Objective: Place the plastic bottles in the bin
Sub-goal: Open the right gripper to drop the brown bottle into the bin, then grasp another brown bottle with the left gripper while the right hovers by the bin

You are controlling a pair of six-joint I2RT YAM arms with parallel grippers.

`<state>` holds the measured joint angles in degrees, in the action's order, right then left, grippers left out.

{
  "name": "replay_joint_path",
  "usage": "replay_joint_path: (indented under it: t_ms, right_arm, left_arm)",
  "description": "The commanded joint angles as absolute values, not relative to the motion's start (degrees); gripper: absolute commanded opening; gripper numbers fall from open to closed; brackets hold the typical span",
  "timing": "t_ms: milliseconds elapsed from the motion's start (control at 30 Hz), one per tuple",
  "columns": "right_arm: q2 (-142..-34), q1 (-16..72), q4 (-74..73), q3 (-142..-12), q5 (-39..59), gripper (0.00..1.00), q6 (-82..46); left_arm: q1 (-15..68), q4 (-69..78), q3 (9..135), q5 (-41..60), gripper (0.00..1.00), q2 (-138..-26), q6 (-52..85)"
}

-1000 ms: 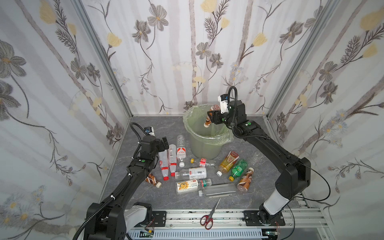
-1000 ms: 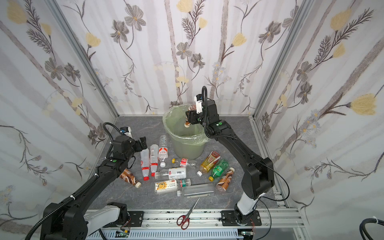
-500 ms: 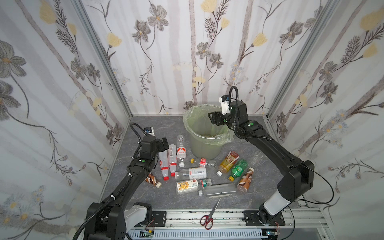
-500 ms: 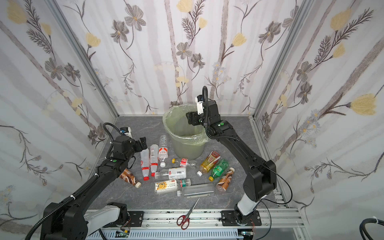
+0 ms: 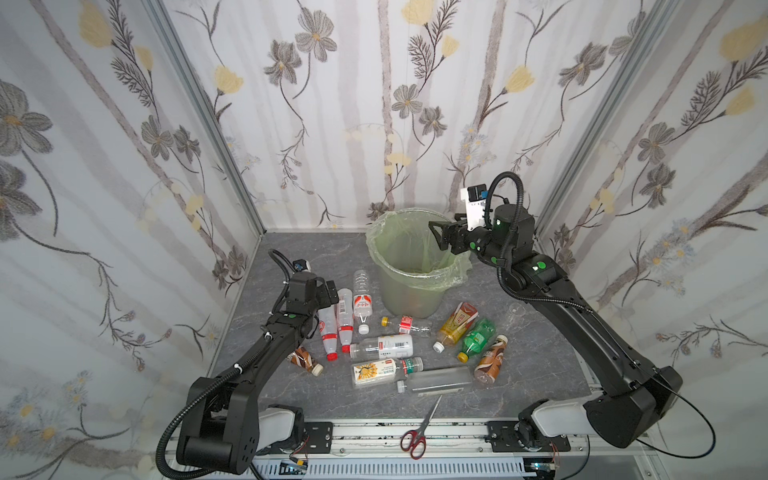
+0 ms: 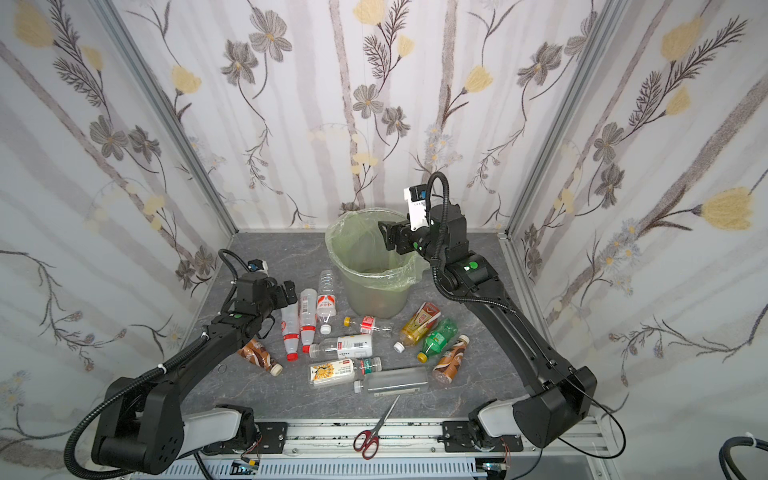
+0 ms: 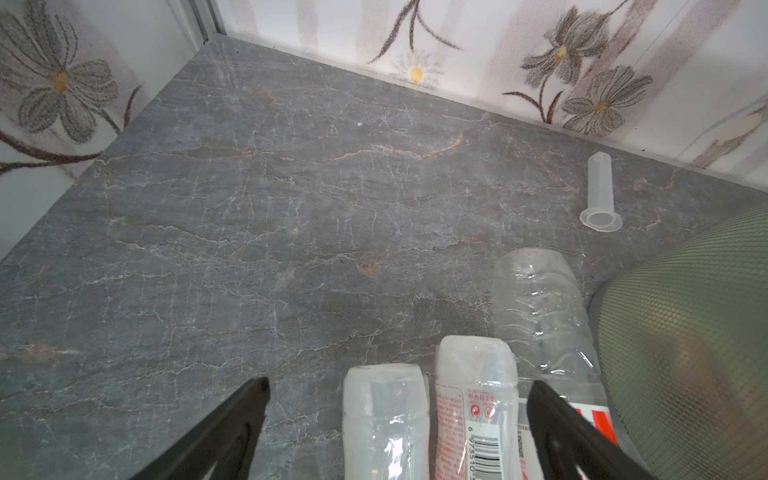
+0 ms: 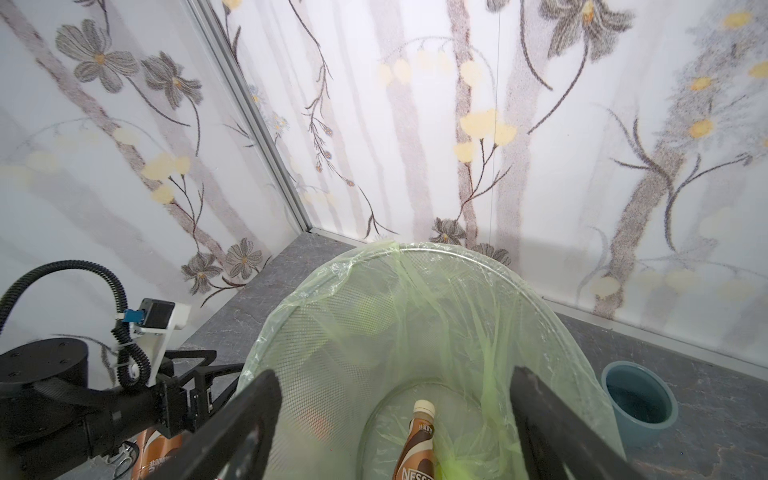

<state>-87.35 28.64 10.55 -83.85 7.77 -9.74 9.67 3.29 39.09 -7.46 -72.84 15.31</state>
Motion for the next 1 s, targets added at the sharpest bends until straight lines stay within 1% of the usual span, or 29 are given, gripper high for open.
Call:
replay_joint_path:
  t_ms: [0,200,233,367,600,700,833,967]
  right_arm:
    - [-85.27,28.74,7.15,-81.54,9.58,0.88,-7.96]
    - [-82.20,28.65,5.79,-77.09,9.16,0.89,-6.41]
    - [-82.02,28.58,6.00,-76.84,8.82,0.90,-6.42]
    - [-80.75,28.59,6.00,-75.15,8.37,0.90,-5.90]
    - [-79.89,28.40,5.55,-72.98,7.43,0.90,-5.19]
    - [-79.64,28.44,5.45,-72.11,7.29,0.90,-5.10]
    - [-78.71,28.23,4.24,-69.76,7.20,0.90,-4.92]
    - [-78.83,28.02,3.43,-68.31,7.71,0.90,-4.86]
  left_arm:
    - [9.15,3.27,38.71,-5.84,1.00,-74.79,17.29]
    - [8.48,2.91,38.39,-2.28,1.00,-77.99,19.16]
    - [8.44,2.38,38.32,-1.88,0.98,-78.07,19.83]
    - [8.44,0.64,36.73,-0.88,0.96,-76.21,21.91]
    - [8.45,-3.88,36.18,-0.28,0.94,-73.40,24.70]
    - [8.57,-6.90,36.80,-2.34,0.92,-72.37,26.15]
    - [9.03,-12.63,38.10,-9.55,0.91,-68.97,27.44]
    - [9.06,-20.11,41.02,-16.06,0.91,-68.26,30.07]
